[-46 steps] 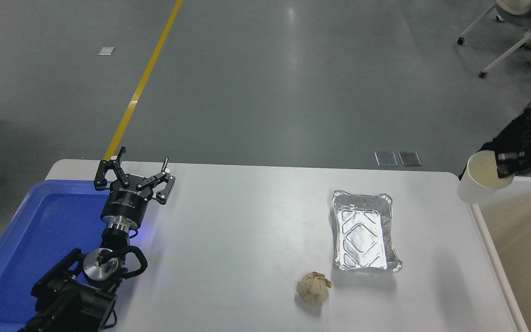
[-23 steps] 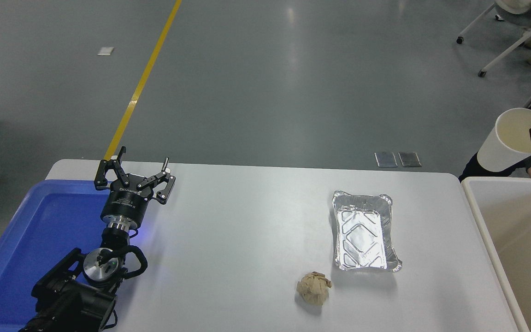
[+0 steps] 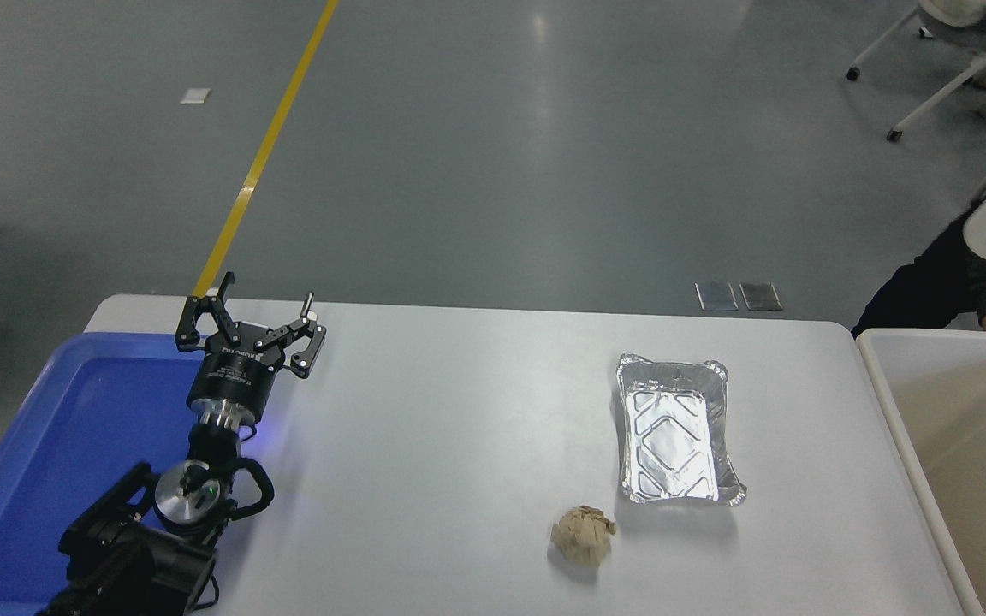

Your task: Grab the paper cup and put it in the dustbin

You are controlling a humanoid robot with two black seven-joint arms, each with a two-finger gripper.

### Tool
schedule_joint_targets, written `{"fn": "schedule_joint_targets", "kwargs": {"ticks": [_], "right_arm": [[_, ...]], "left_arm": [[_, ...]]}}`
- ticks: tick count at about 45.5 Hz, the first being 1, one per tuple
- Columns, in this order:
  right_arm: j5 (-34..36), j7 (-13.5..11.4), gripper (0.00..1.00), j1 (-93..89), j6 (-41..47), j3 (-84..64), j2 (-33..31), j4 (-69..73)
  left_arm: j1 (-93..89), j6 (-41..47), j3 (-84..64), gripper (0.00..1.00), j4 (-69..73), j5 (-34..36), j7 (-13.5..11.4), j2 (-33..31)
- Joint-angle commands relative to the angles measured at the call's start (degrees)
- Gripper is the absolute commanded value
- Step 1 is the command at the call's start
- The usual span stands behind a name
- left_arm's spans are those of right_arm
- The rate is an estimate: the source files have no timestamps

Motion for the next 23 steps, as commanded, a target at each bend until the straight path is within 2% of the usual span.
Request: {"fn": "schedule_joint_targets", "kwargs": {"ticks": [1, 14, 23], "right_arm": [[11.4, -0.1, 0.0, -23.7, -13.8, 14.0, -1.1, -13.0], [24.6, 0.6, 0.0, -53.2, -25.7, 34.1, 1.1, -15.0], [26.9, 0.6, 0.0, -69.3, -34.0, 48.3, 8.3, -17.9]], "left_arm": [[0.0, 0.1, 0.0, 0.99, 0.0, 0.0, 0.0, 0.0], [-0.1, 0.1, 0.0, 0.99, 0.0, 0.0, 0.0, 0.0], [-0.1, 0.1, 0.0, 0.99, 0.0, -0.1, -0.1, 0.0]]}}
